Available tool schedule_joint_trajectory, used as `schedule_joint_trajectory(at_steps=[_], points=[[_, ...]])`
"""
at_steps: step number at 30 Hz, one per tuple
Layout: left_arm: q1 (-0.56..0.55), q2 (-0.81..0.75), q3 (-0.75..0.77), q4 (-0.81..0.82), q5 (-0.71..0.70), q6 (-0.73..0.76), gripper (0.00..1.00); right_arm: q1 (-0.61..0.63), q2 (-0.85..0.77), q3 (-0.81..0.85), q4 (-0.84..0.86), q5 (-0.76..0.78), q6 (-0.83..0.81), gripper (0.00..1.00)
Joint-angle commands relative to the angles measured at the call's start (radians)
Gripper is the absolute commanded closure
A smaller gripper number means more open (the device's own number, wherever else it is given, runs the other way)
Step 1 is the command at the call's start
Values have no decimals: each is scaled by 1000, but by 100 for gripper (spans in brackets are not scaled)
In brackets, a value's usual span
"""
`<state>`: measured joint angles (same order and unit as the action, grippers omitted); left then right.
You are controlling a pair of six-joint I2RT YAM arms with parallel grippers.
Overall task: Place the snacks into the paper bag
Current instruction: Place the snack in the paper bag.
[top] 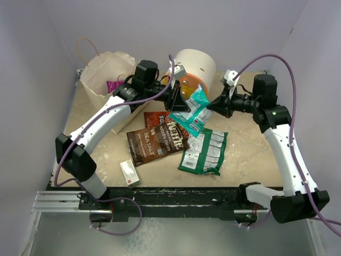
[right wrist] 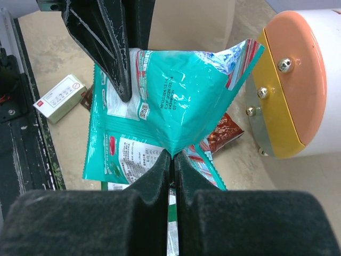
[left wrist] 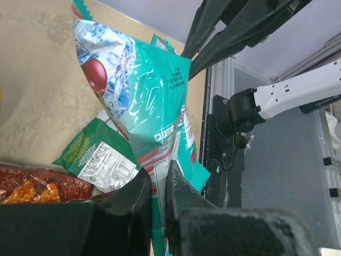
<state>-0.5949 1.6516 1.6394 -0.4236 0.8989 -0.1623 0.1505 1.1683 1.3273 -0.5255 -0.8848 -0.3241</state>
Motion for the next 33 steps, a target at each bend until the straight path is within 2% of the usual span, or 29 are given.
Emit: schedule_joint_trajectory(at_steps=[1, 3, 6, 11, 15, 18, 22, 25, 33], points=[[-2, -58, 11, 49, 40, 18, 94, 0, -41, -20, 73, -6, -2, 86], [-2, -68, 17, 30, 32, 44, 100, 1, -51, -37, 70, 0, -16, 73], [-1, -88, 35, -14, 4, 103, 100, 0, -72, -59, 62, 12, -30, 55], [6, -131, 81, -129, -101, 261, 100, -29, -120, -107, 69, 36, -35, 38], [31, -169, 130, -204, -176, 341, 100, -81, -162, -158, 100, 41, 0, 33], [67, -192, 203, -266, -210, 393, 100, -94, -183, -190, 106, 119, 4, 29], [160, -221, 317, -326, -227, 434, 100, -95, -163, -245, 126, 229, -44, 31], [216, -246, 395, -362, -262, 467, 100, -95, -129, -278, 128, 247, -79, 31], [300, -288, 562, -483, -487, 637, 100, -96, -93, -362, 180, 263, -83, 33]])
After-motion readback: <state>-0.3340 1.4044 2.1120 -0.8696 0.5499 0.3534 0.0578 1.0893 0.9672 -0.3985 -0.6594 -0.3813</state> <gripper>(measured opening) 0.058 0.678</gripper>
